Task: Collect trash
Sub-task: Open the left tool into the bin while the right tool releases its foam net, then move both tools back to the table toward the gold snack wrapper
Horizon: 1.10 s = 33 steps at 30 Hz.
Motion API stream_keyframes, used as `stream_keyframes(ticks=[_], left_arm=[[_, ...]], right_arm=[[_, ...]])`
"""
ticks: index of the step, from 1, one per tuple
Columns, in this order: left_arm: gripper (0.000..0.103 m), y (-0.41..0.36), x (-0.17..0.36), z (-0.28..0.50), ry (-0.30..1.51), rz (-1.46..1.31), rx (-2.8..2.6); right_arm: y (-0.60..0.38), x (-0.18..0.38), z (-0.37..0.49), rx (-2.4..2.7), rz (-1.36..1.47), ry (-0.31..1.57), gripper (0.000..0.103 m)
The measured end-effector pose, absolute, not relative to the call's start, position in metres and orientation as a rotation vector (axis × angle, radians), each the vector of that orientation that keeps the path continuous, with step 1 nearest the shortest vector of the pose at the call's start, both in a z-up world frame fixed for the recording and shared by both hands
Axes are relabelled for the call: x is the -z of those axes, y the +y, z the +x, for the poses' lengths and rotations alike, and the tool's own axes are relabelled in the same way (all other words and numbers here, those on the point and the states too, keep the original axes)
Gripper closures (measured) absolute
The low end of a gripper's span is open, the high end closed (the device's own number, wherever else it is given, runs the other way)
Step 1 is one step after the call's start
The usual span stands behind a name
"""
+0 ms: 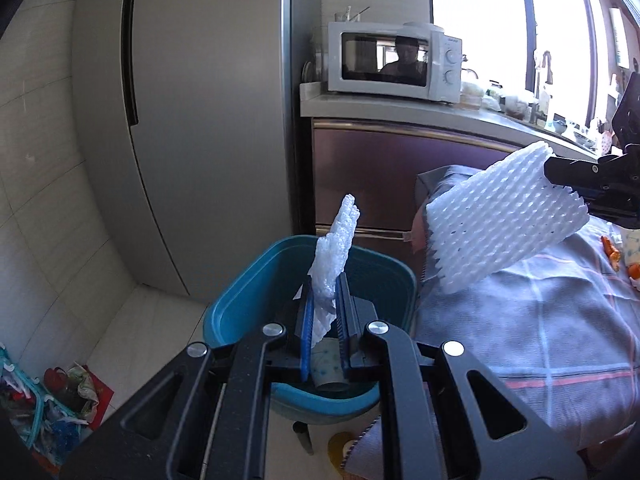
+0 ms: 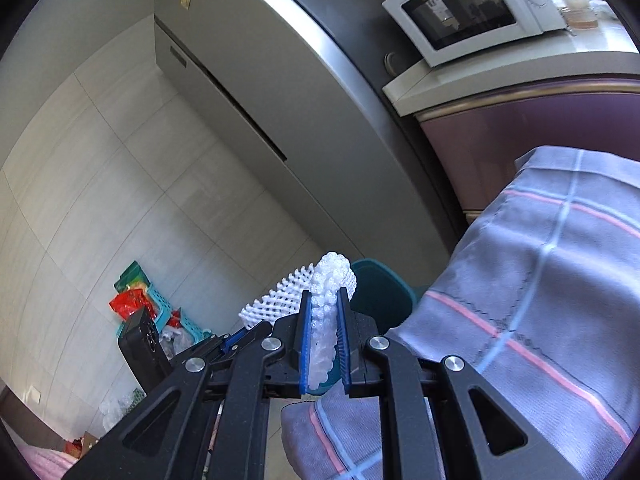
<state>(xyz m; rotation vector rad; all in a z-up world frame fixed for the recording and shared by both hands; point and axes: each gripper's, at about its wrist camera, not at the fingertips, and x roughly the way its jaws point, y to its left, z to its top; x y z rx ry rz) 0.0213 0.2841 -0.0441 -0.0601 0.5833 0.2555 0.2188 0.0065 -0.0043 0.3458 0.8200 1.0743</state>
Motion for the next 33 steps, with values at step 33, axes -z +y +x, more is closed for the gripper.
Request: stream_keyframes(ticks=[33], left_arm=[[0.073,0.312,0.11,0.085,0.729,-0.096,-0.385]], right_arm=[[0.116,0.077,0.236,-1.017,0.178,1.07,0.08]])
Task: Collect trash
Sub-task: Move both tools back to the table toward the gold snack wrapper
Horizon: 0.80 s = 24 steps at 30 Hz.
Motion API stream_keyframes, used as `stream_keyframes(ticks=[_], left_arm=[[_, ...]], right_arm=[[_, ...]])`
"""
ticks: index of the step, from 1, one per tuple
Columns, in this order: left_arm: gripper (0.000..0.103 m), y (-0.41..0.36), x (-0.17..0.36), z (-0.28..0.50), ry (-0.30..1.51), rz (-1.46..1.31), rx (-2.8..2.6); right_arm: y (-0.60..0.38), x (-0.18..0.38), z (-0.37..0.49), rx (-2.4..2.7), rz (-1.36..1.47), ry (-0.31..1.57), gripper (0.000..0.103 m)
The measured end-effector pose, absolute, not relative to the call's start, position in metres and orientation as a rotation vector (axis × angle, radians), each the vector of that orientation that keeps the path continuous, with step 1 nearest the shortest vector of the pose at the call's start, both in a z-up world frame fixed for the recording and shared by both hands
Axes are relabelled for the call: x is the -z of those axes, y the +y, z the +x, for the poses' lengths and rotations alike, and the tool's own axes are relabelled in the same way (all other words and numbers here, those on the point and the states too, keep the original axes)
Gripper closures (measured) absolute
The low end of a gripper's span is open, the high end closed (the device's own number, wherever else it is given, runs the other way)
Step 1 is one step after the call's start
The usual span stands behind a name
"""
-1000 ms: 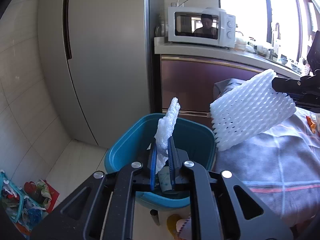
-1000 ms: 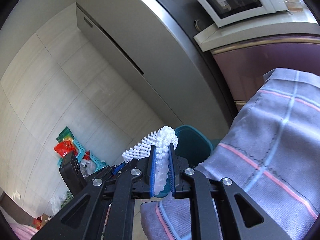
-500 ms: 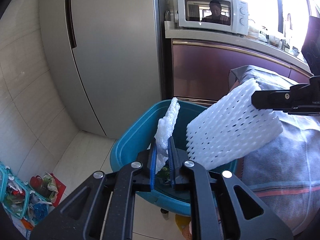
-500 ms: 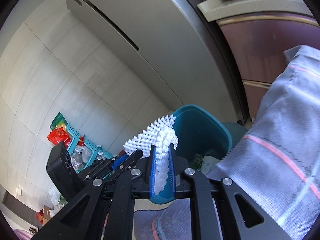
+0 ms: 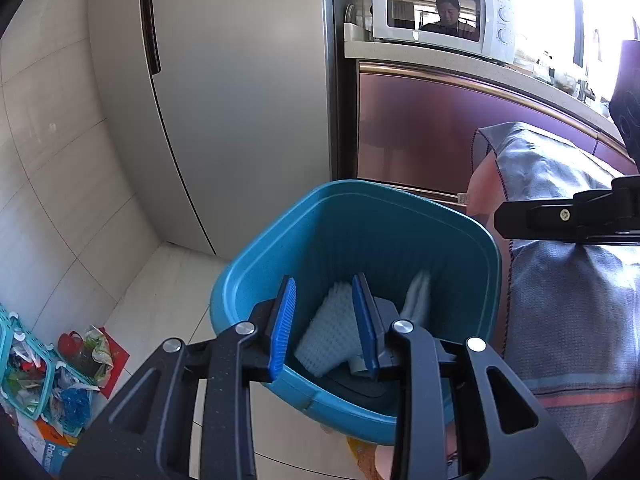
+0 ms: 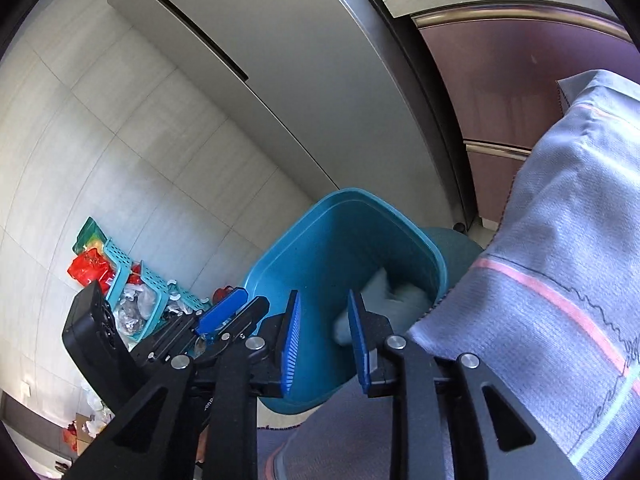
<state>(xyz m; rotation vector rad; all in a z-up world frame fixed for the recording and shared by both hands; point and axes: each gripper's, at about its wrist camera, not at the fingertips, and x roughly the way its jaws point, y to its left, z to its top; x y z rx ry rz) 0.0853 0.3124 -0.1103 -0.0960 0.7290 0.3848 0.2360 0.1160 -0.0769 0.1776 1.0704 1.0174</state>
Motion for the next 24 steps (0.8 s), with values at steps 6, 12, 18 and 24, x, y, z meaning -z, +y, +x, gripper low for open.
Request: stream_keyframes(ticks=[6,12,18,24], left_arm=[[0.071,0.303,0.106,0.076,0.707,-0.112,-0.355],[0.063,0.287,0.086,0.061,0.648,-0.122,-0.297],[0.054,0.253,0.059,0.046,0.573,-0.12,-0.149],[0.052,0.192,0.043,0.048,0.54,-0.073,0.063]], right_arm=[[0.103,0.073,0.236,-1.021,0.198,1.055,0.08],[0.075,0.059,0.231,-1.027,0.216,1.004,0.079],[0.028,0.036,0.217,-1.004,0.221,0.915,0.073],[-0.039,0.013,0.198,-0.912,0.223,0.815,0.071]])
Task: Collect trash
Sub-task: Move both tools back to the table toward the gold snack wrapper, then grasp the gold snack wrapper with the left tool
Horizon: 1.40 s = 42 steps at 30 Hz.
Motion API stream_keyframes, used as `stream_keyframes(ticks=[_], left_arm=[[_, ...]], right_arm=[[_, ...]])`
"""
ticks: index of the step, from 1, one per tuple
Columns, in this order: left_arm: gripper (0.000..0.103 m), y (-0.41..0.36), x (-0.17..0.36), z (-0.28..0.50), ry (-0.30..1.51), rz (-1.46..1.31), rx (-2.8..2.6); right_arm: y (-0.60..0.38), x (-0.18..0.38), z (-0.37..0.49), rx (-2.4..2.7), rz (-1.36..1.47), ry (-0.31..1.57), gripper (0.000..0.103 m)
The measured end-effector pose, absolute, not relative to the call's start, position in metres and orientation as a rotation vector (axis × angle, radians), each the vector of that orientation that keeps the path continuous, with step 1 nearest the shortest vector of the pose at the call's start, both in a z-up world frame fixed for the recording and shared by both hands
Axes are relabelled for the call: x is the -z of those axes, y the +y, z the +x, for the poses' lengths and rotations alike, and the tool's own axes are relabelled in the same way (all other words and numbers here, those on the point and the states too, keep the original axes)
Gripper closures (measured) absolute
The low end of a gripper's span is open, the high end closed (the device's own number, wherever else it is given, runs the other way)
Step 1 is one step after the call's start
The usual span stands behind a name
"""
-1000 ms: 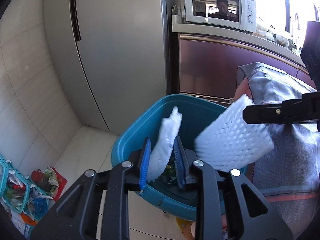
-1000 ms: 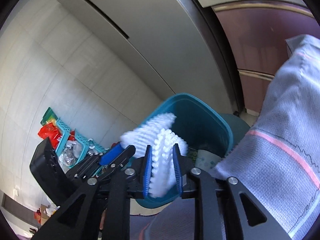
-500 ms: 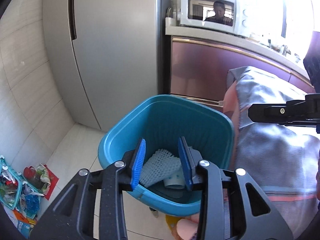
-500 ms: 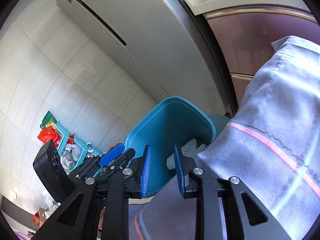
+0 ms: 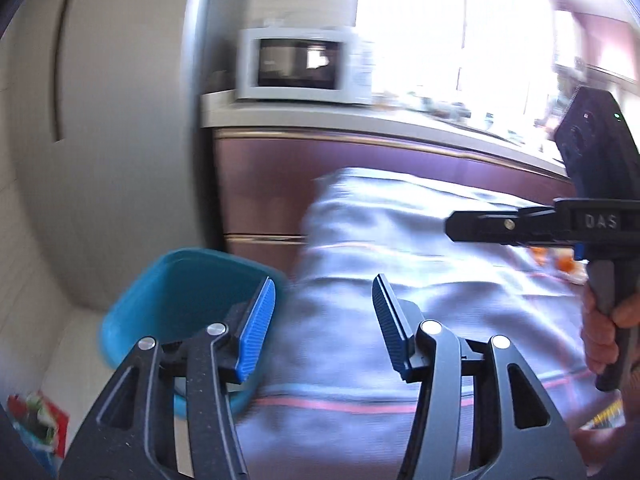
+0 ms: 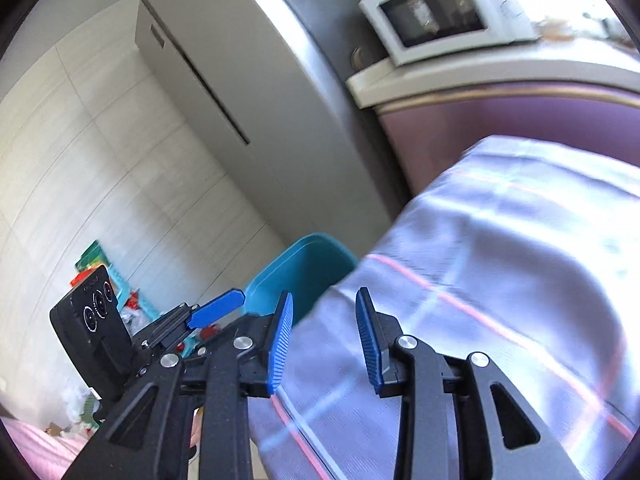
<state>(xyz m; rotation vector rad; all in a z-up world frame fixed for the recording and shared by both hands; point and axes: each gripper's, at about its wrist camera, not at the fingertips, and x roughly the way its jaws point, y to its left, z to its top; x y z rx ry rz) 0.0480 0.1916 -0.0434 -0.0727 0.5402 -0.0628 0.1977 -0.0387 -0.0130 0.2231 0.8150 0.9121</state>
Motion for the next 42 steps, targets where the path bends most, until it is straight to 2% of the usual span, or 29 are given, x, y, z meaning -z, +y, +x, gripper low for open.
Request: stream_keyframes(ticks=[12,23,31,42], left_arm=[[0.05,0.051,0.038,0.059,0.561,0.007,0.422],[0.047,-0.084,0.052,0.059,0.652,0.096,0.757],[0.042,-0.159,0.064,0.071,0.734,0.12,0.877],[0.043,-0.204,0.086,0.107,0.922,0.096,0.887]], right_arm=[[-0.21,0.003,0.144,-0.537,0.293,0.707,0.07],[-0.346,0.02,0.111,-0.248,0.429,0.651,0.067],[-0.377,0.036,0.102,-0.224,0.484,0.651,0.067],[-0.385,0.043,0.102,-0.26,0.512,0.648,0.067]])
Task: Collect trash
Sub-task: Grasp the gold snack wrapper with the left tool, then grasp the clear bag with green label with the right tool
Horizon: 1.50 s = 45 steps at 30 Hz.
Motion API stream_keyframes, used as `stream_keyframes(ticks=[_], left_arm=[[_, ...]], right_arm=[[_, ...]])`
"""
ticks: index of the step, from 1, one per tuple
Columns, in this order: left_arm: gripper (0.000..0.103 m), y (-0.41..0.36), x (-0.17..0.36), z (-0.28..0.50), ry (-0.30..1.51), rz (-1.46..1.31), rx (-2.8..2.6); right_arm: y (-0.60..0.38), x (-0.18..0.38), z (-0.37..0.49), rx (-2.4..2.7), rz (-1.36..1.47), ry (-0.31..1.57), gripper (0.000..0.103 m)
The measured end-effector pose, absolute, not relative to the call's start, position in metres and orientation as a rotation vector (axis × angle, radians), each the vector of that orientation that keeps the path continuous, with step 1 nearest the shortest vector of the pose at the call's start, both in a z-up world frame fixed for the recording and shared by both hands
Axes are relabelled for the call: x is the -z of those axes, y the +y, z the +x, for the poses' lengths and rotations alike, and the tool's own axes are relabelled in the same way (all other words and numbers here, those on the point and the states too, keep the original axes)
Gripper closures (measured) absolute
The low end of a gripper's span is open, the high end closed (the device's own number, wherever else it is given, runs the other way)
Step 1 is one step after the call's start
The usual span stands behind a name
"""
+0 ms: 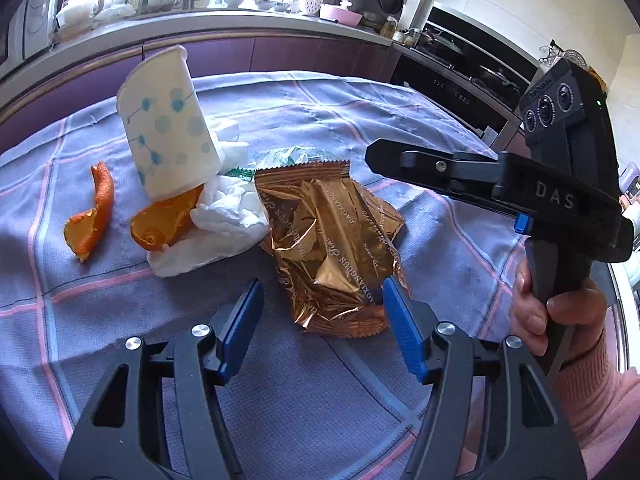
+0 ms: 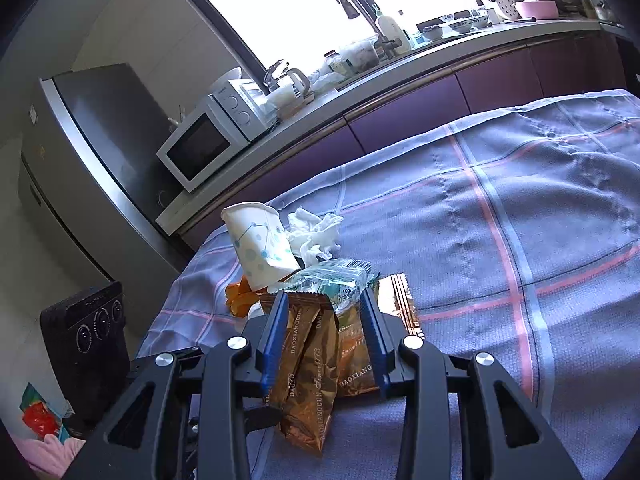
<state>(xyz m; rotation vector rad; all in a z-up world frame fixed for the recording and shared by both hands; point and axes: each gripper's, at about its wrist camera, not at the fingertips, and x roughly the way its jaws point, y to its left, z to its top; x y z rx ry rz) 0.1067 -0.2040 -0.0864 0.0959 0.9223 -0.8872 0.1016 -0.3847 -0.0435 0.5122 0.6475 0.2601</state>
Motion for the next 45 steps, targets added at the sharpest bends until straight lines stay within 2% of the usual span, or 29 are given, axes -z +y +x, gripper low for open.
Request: stream_keyframes(ticks=[1,3,9,14,17,28,29,31,34,35,36,45], left_arm=[[0.044,-0.205,0.088,0.11,0.94,0.078,0.896],[0.055,-0.206,0.091,0.116,0.967,0.04,0.915],[0.062,-0.197,0.092,0.117,0.957,0.006,0.921],[0.063,-0.182,0.082,0.106,0.926,0.015,0.938],[0.063,-0.167,0.079,0.098,0.907,0.025,0.93],[0.063,-0.1,0.07,0.091,0.848,-0.026,0.823],[0.063,-0.094,0.07,0.091,0.845,-0.03,0.81],[0.063,-0.084,0.07,0.091,0.842,-0.037,0.793],[0.063,-0.071,0.072,0.092,0.843,-0.049,0.773],[0.063,-0.068,0.072,0.092,0.843,-0.051,0.765],[0.063,-0.065,0.073,0.091,0.843,-0.054,0.759],[0.063,-0.041,0.076,0.091,0.832,-0.076,0.71]], right_arm=[[-0.386,0.044,0.102,-0.261,0.512,0.647,0.067],[-0.388,0.044,0.102,-0.263,0.512,0.647,0.067],[-0.389,0.045,0.107,-0.274,0.511,0.655,0.067],[-0.385,0.043,0.112,-0.283,0.501,0.659,0.066],[-0.379,0.04,0.116,-0.285,0.478,0.658,0.051],[-0.359,0.05,0.147,-0.272,0.458,0.737,0.05],[-0.359,0.052,0.149,-0.274,0.465,0.745,0.051],[-0.36,0.055,0.151,-0.272,0.48,0.755,0.062],[-0.361,0.057,0.15,-0.277,0.489,0.757,0.073],[-0.361,0.058,0.15,-0.278,0.49,0.76,0.085],[-0.362,0.058,0.15,-0.275,0.491,0.763,0.09],[-0.363,0.055,0.143,-0.263,0.489,0.738,0.098]])
